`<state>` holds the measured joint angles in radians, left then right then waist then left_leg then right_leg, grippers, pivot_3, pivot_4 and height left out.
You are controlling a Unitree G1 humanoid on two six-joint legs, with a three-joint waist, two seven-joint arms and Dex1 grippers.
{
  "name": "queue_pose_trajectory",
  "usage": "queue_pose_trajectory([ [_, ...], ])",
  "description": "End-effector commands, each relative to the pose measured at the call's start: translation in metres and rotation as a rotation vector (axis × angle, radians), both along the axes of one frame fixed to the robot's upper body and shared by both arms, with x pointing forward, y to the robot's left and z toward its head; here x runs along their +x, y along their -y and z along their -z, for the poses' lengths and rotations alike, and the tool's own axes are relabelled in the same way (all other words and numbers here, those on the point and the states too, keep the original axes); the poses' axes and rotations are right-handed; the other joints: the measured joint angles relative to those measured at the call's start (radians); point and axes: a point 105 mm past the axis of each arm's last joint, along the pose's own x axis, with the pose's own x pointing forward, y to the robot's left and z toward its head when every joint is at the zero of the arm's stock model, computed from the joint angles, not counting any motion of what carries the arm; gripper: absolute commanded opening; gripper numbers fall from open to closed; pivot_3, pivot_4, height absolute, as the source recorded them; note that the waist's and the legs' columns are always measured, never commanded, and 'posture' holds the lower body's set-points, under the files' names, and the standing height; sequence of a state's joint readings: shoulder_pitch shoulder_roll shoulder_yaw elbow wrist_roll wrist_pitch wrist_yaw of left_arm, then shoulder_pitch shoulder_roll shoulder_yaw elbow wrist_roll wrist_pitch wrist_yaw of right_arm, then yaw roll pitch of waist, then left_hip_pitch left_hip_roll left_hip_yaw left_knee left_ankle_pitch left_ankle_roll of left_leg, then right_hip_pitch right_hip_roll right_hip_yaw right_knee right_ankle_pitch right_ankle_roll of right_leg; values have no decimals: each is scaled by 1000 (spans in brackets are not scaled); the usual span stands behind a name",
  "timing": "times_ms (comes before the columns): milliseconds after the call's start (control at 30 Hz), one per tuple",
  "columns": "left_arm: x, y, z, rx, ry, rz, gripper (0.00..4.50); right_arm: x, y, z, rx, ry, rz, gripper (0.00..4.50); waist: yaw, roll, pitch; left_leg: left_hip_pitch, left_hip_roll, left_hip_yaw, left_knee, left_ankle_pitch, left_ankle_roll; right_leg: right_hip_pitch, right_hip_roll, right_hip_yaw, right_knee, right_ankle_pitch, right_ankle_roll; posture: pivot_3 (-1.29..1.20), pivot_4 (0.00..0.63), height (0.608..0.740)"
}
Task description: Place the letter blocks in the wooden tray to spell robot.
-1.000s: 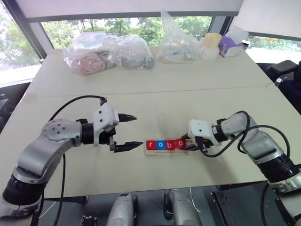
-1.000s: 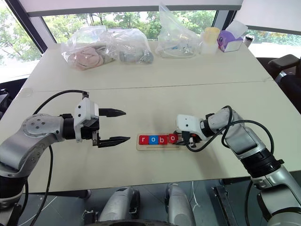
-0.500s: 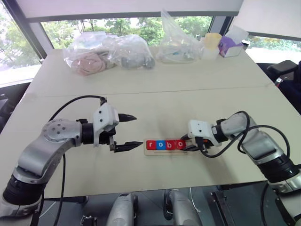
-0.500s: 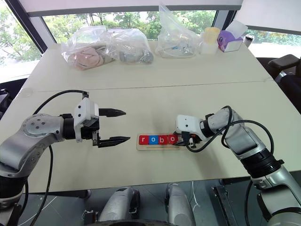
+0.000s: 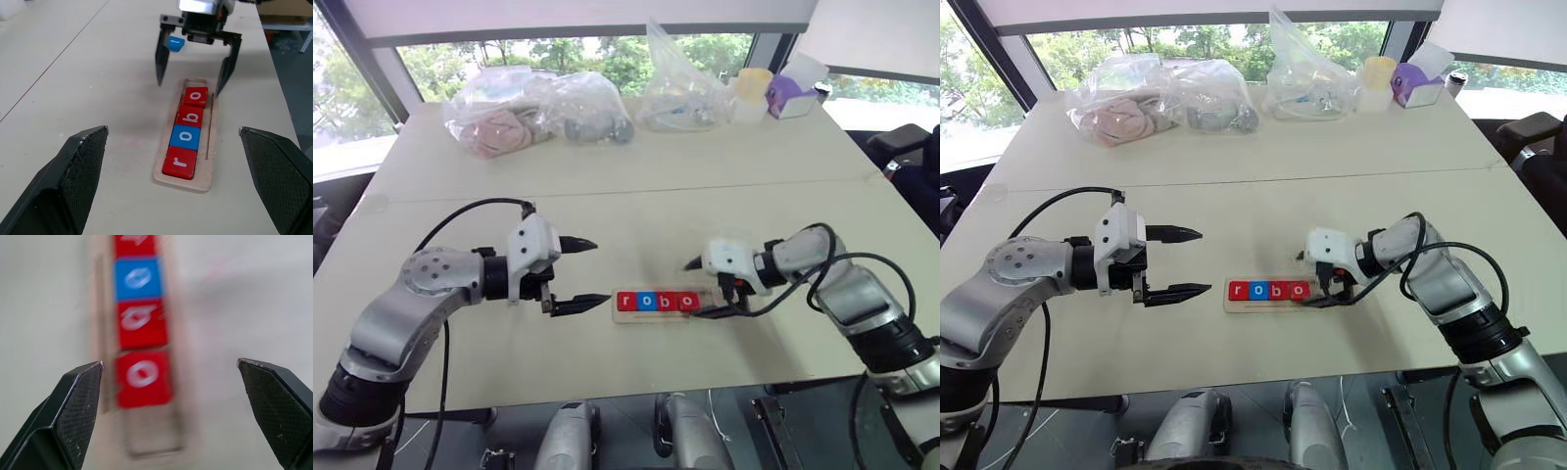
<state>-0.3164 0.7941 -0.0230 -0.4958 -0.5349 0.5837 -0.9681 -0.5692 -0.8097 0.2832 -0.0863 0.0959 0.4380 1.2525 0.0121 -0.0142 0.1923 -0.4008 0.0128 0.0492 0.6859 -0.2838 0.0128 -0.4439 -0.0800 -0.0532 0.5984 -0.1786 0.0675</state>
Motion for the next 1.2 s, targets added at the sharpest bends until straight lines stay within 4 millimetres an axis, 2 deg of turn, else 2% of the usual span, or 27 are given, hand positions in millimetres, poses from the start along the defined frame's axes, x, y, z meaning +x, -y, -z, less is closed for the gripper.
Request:
queue_pose_trajectory([
  [33,-4,4,-6,-5,32,21,4500,-1,2,-13,12,44,-1,4468,1,0,0,0,0,0,0,0,0,0,0,0,0,0,0,0,150,740],
  [333,-3,5,-6,-5,32,26,4500,-14,5,3,-8,-24,-8,4468,-1,0,0,0,0,0,0,0,0,0,0,0,0,0,0,0,150,740],
  [700,-4,5,-7,-3,32,26,4500,0,12,18,-38,8,39,4468,0,0,0,1,0,0,0,0,0,1,0,0,0,0,0,0,150,740],
  [900,-5,5,-6,-5,30,26,4500,3,5,12,-6,13,36,4468,0,0,0,2,0,0,0,0,0,1,0,0,0,0,0,0,150,740],
  [1000,-5,5,-6,-5,29,25,4500,-4,3,3,20,-10,20,4468,0,0,0,2,0,0,0,0,0,1,0,0,0,0,0,0,150,740],
  [1067,-5,5,-6,-5,29,25,4500,-8,4,-2,39,-30,15,4468,0,0,0,2,0,0,0,0,0,1,0,0,0,0,0,0,150,740],
  [1200,-5,6,-6,-7,30,26,4500,-4,13,-8,33,-4,57,4468,1,0,0,2,0,0,0,0,0,1,0,0,0,0,0,0,150,740],
])
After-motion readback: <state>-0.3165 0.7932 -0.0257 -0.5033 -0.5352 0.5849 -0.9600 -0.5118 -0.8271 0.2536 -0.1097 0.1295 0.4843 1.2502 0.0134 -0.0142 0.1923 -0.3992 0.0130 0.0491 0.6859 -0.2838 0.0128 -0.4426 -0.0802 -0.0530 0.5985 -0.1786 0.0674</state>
